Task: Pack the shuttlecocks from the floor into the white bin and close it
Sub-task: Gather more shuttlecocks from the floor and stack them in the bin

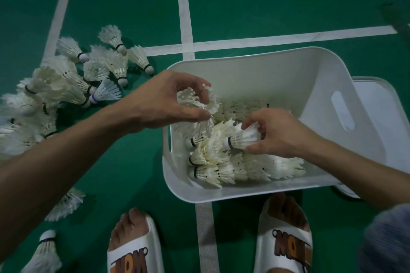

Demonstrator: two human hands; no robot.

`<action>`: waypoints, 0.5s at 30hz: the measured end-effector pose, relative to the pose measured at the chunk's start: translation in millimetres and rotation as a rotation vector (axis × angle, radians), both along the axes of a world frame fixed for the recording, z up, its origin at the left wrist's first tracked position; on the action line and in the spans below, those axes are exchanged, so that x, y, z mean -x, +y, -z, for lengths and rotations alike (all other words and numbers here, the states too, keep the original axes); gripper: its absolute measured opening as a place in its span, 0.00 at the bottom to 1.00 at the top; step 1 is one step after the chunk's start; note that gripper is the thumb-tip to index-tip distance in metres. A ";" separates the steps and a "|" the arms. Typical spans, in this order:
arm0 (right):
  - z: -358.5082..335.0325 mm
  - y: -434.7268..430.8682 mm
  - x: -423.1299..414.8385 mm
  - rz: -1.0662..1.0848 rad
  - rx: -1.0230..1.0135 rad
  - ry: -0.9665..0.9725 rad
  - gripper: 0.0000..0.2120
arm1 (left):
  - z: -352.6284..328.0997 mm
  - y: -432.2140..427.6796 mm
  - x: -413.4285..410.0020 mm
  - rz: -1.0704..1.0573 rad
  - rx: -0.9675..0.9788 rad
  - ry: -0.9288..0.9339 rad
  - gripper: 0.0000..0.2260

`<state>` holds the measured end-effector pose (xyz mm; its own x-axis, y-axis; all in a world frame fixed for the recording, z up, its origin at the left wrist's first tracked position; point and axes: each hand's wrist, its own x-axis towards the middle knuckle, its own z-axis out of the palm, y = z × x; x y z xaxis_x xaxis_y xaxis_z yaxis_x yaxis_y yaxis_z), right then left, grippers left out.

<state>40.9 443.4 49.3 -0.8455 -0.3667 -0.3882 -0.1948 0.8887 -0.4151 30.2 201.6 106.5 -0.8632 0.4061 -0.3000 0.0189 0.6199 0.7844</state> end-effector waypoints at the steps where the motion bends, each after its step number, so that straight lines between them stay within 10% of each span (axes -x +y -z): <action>1: 2.8 -3.7 -0.6 -0.035 -0.020 0.016 0.23 | 0.6 0.1 0.3 0.002 0.004 0.008 0.10; 15: 5.8 -14.7 5.6 -0.115 0.026 -0.138 0.43 | 0.8 -1.2 2.3 0.011 -0.003 -0.007 0.10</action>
